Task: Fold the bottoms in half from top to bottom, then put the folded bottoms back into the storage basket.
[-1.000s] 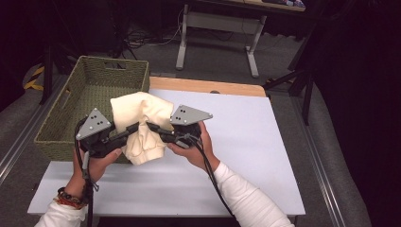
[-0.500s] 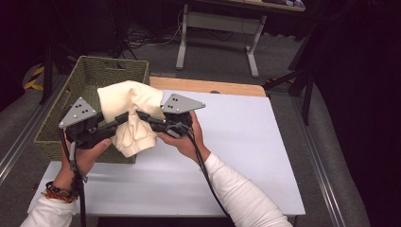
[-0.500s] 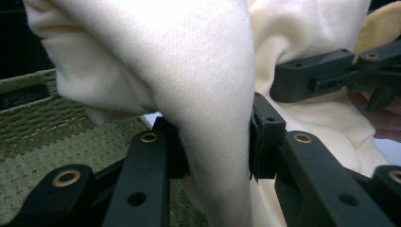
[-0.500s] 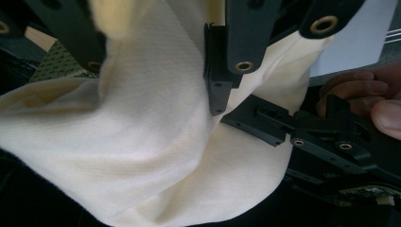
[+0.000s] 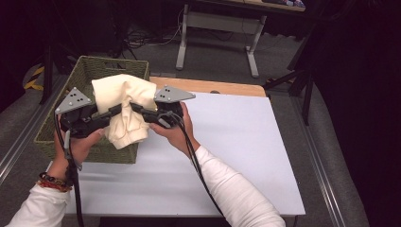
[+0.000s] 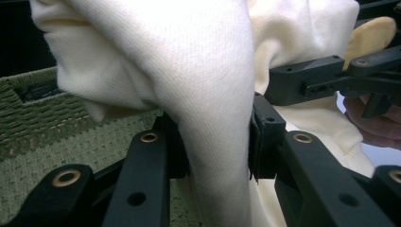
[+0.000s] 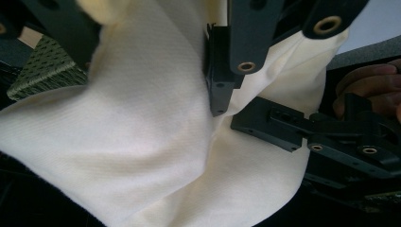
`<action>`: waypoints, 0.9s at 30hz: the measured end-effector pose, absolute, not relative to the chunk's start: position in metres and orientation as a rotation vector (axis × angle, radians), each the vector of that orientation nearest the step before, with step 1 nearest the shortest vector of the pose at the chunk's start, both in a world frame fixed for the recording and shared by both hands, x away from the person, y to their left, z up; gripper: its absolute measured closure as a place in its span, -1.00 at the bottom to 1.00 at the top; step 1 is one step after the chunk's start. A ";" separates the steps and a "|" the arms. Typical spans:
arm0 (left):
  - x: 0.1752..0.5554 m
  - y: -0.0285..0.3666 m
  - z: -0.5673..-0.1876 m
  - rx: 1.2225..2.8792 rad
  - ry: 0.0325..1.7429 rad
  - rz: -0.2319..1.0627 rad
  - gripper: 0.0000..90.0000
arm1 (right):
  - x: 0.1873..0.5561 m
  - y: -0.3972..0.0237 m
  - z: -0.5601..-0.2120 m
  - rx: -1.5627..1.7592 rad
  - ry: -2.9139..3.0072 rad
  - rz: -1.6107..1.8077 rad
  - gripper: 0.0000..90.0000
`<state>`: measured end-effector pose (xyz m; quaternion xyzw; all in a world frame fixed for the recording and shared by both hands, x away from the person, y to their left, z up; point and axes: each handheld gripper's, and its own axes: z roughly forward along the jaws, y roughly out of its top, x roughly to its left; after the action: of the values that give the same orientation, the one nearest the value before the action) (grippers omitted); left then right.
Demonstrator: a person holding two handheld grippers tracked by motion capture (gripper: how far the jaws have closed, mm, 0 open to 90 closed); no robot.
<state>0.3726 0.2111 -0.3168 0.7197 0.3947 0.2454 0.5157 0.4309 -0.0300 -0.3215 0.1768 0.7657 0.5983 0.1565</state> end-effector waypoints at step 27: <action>0.427 0.246 -0.325 1.827 1.105 0.511 0.47 | 0.479 0.018 -0.342 0.679 2.236 1.655 0.47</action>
<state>0.4267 0.2463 -0.3252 0.7407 0.4482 0.2071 0.4557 0.4790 0.0182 -0.3423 0.2348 0.7734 0.5724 0.1384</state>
